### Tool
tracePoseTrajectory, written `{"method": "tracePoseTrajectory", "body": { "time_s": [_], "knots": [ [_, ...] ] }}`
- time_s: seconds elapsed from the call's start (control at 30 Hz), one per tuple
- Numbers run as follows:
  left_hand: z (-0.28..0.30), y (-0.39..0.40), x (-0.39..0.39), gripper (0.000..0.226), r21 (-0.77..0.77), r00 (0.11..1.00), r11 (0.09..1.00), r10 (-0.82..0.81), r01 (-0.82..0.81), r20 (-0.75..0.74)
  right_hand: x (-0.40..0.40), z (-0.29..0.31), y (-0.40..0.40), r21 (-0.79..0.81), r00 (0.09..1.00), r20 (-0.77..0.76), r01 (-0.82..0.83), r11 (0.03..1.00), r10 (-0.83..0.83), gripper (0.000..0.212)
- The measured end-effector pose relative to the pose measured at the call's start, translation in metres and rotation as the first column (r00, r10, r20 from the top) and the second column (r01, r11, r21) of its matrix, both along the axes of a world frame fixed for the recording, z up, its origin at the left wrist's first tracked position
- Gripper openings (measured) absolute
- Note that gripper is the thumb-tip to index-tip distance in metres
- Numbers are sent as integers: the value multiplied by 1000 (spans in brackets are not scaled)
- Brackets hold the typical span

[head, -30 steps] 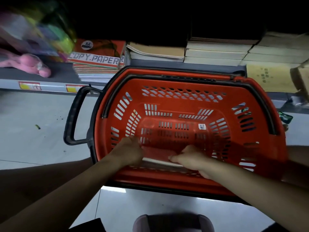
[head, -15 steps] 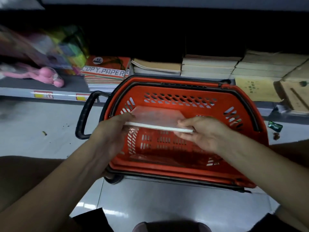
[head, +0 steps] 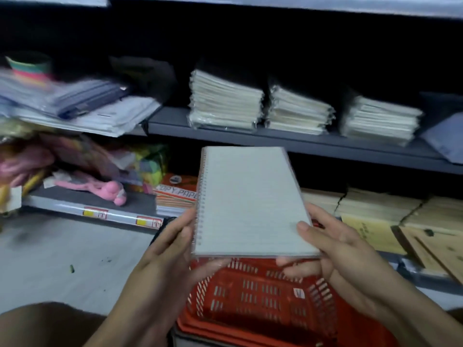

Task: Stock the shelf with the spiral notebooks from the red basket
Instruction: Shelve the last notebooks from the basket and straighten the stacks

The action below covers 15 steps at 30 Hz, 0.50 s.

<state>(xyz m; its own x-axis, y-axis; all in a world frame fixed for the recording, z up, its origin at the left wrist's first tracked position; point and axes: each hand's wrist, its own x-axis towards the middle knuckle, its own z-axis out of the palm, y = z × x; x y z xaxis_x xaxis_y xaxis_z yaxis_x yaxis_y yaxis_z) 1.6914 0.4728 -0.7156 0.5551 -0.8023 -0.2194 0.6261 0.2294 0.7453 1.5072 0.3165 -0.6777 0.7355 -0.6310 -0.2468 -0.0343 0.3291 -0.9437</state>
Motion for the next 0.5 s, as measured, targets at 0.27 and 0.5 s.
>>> {"method": "tracePoseTrajectory", "body": {
  "time_s": [0.27, 0.5],
  "knots": [
    [25, -10, 23, 46, -91, 979, 995, 69, -52, 191, 24, 15, -17, -99, 997, 72, -12, 995, 20, 67],
    [19, -26, 45, 48, -67, 973, 993, 112, -100, 203, 47, 4, -29, -67, 991, 132, 39, 997, -30, 76]
  ]
}}
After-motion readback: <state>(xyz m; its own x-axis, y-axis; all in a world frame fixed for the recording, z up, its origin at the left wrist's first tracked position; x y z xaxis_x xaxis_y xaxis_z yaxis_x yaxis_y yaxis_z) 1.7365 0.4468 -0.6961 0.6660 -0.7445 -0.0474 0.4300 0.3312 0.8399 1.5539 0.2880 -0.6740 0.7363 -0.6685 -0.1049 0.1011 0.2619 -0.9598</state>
